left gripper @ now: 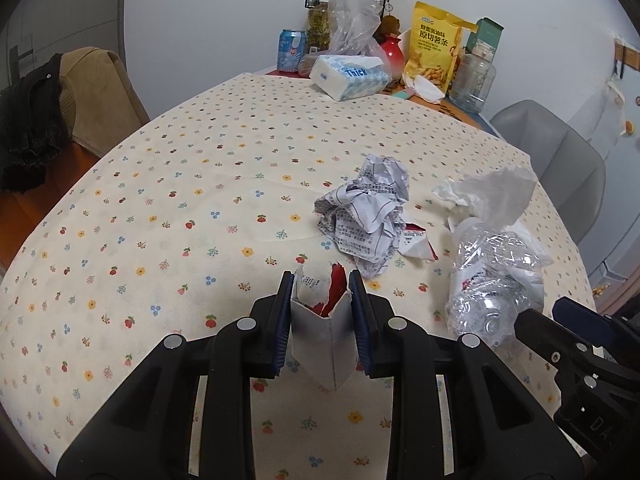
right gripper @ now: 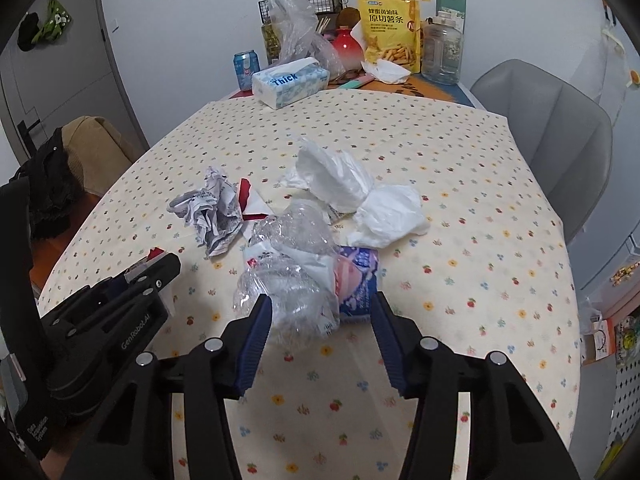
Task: Collect trash
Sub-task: 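Grasp the white paper cup with the left tool while the right tool grasps the plastic bottle, then lift the paper cup and plastic bottle off the table with both tools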
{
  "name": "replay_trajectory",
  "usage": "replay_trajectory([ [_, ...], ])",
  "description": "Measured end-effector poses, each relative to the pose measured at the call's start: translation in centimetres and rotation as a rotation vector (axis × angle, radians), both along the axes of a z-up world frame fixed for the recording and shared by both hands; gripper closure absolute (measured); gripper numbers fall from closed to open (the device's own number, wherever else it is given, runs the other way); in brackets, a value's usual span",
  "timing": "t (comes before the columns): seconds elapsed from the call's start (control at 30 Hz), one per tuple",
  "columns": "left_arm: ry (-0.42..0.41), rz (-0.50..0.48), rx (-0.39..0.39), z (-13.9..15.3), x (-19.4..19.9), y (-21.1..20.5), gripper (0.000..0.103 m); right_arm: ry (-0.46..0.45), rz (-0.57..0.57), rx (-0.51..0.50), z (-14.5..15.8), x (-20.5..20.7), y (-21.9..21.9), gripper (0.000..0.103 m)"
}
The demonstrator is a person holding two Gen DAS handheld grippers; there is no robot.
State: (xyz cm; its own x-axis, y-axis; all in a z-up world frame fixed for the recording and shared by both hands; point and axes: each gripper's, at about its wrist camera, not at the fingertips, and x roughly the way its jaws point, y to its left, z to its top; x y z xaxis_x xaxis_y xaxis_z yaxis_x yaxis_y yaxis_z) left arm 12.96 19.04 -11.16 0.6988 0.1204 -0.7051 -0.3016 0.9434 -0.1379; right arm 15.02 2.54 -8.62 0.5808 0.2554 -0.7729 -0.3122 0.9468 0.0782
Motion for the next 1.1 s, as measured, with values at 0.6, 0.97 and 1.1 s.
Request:
replay_trajectory([
  [0.6,0.008,-0.019,0.003,-0.2,0.5,-0.8,0.075,0.008,0.071,0.037,0.0,-0.2,0.8,0.078],
  [0.97,-0.028,-0.037,0.045,2.1,-1.1,-3.1,0.075,-0.045,0.055,0.093,2.5,-2.8,-2.5,0.079],
  [1.1,-0.043,-0.059,0.058,3.0,-1.5,-4.6,0.075,-0.068,0.035,0.101,3.4,-3.6,-3.9,0.079],
])
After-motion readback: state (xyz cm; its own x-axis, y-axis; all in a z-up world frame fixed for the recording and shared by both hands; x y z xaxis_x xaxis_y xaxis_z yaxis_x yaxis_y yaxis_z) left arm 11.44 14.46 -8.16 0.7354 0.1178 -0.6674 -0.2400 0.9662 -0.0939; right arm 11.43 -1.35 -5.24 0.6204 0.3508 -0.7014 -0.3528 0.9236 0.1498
